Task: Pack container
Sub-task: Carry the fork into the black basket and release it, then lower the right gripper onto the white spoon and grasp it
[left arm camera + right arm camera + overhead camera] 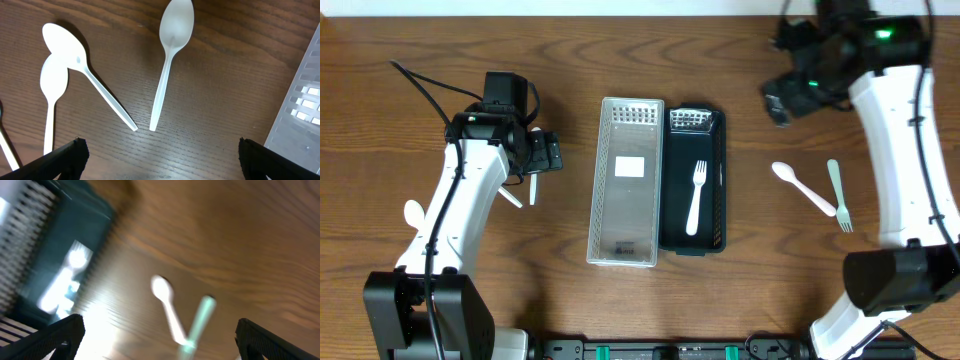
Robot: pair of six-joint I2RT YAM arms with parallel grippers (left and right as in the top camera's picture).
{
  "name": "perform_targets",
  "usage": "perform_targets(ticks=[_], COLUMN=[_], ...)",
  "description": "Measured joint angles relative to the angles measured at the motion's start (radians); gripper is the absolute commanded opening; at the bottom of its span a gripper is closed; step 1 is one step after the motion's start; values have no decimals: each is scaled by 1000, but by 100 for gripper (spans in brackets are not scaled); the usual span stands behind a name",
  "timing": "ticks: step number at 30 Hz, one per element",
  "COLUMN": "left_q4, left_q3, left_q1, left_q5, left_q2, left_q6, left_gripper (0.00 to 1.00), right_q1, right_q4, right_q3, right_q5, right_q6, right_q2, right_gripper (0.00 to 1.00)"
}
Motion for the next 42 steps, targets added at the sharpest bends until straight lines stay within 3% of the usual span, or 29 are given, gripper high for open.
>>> perform_targets(ticks=[7, 20, 30, 42], left_q4=[0, 0, -1, -9], left_q3=[0, 0, 0, 0], left_q1=[0, 0, 0, 0], left_q5=[0, 0, 0, 0], left_q2=[0, 0, 0, 0], left_q6=[0, 0, 0, 0], left_gripper=[98, 98, 98, 98], right_q1=[-129, -120, -118, -117], right_q4=[90, 405, 508, 529], right_q3=[-226, -655, -704, -702], right_q5=[-8, -14, -37, -33], right_q6=[-255, -357, -461, -491], right_q2=[5, 50, 69, 154], right_gripper=[99, 99, 99, 85])
